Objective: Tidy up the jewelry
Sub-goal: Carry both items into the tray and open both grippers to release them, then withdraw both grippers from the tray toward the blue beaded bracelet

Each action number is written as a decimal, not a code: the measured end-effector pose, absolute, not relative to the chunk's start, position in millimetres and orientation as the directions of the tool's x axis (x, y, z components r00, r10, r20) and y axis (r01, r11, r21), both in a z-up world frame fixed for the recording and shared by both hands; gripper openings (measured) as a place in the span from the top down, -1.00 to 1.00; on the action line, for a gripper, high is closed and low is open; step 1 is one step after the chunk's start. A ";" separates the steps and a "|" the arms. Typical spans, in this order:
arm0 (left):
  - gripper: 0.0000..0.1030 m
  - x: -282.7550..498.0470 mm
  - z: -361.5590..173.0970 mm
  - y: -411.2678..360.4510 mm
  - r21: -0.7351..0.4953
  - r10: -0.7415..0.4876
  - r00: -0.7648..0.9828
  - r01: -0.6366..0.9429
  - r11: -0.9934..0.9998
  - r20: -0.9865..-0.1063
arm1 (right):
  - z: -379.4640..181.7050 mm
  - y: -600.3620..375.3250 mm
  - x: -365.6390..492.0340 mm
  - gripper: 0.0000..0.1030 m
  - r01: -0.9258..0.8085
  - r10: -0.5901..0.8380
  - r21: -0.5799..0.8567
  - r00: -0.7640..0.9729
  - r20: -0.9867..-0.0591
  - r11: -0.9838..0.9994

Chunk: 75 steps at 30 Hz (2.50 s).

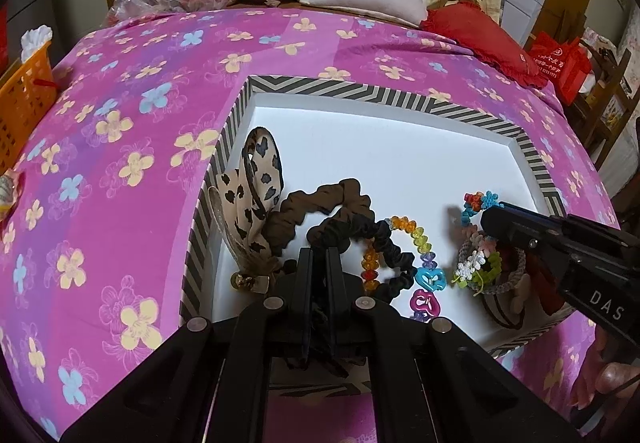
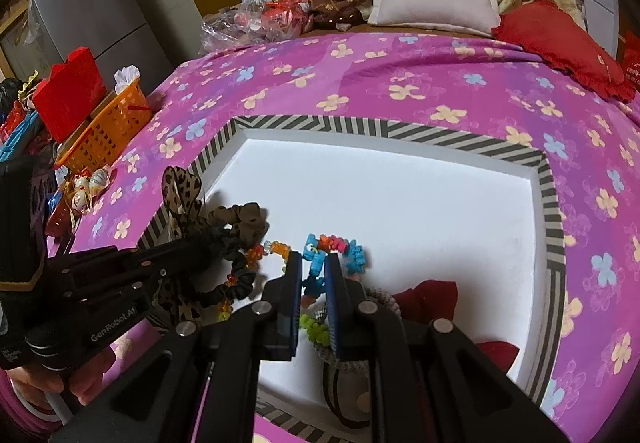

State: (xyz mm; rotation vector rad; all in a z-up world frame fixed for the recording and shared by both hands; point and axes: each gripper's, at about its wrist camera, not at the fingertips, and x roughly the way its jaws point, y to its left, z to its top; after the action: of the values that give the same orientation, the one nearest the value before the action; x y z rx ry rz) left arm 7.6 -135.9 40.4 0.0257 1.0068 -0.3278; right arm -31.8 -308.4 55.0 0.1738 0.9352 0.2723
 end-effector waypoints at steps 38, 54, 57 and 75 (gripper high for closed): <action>0.55 -0.3 44.9 -130.4 -0.145 -0.262 0.504 0.260 0.955 -0.823 | 54.5 -299.7 -52.4 -0.12 -0.142 0.322 0.293 0.539 -0.778 0.945; 0.45 -40.7 80.7 -102.0 -0.249 -0.354 0.538 0.259 0.933 -0.765 | 85.8 -342.3 -112.4 -0.28 -0.040 0.217 0.251 0.642 -0.735 0.967; 0.45 -57.4 85.2 -98.8 -0.261 -0.375 0.545 0.277 0.925 -0.750 | 90.3 -356.1 -133.5 -0.28 -0.015 0.192 0.242 0.660 -0.726 0.970; 0.45 -143.1 57.6 -137.3 -0.308 -0.467 0.380 0.408 0.859 -0.798 | 46.3 -359.7 -217.7 -0.28 -0.036 0.107 0.106 0.571 -0.814 0.994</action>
State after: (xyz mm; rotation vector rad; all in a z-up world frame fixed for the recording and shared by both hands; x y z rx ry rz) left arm -143.1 -137.3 57.6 -0.0632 1.0402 -0.5591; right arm -217.7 -359.7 46.3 0.0809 0.9603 0.0841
